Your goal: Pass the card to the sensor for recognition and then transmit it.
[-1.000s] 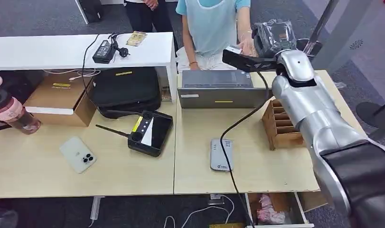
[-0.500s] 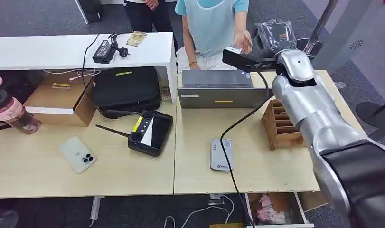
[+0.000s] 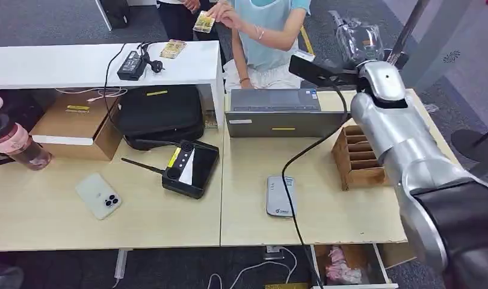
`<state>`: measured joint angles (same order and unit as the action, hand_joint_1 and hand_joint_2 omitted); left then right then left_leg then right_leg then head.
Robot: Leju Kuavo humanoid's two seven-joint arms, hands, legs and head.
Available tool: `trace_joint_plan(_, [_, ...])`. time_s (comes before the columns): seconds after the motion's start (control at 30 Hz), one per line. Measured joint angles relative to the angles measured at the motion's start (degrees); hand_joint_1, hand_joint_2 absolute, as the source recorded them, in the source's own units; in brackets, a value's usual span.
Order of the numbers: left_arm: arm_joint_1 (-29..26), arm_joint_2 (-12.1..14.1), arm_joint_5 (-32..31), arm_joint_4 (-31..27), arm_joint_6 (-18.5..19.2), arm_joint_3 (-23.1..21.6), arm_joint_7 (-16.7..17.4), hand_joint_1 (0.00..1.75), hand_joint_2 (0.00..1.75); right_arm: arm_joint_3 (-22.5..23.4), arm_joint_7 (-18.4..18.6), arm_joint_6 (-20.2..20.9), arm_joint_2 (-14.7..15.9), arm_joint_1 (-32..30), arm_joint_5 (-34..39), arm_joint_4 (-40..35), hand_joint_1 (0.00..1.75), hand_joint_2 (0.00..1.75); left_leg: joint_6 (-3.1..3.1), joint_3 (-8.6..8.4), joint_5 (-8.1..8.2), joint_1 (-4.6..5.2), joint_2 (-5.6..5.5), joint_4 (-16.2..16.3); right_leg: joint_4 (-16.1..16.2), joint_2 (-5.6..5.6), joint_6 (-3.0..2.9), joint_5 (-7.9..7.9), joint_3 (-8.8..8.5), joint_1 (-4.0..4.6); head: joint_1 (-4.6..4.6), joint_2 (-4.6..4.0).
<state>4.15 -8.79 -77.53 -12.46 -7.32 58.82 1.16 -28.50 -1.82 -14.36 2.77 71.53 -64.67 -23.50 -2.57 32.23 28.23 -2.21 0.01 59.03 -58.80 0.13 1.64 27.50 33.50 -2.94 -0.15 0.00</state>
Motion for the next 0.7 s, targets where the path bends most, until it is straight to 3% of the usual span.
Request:
trace_joint_plan(0.43, [-0.1,0.2,0.6,0.0,-0.1,0.0,-0.7,0.0,0.0,13.1,-7.9,-0.5,8.2,-2.3,14.1,-10.9,0.0,1.75,0.01,0.02,0.01,0.01,-0.02,0.0,0.0,-0.02,0.0,0.0,0.01,-0.01,0.0,0.0])
trace_joint_plan(0.7, [-0.2,0.2,1.2,0.0,-0.6,0.0,-1.1,0.0,0.0,20.3,-9.9,4.2,17.3,-4.7,20.8,-19.7,0.0,1.75,0.03,0.07,0.03,0.04,-0.1,0.0,0.1,-0.1,0.0,0.0,0.01,-0.03,-0.02,0.0])
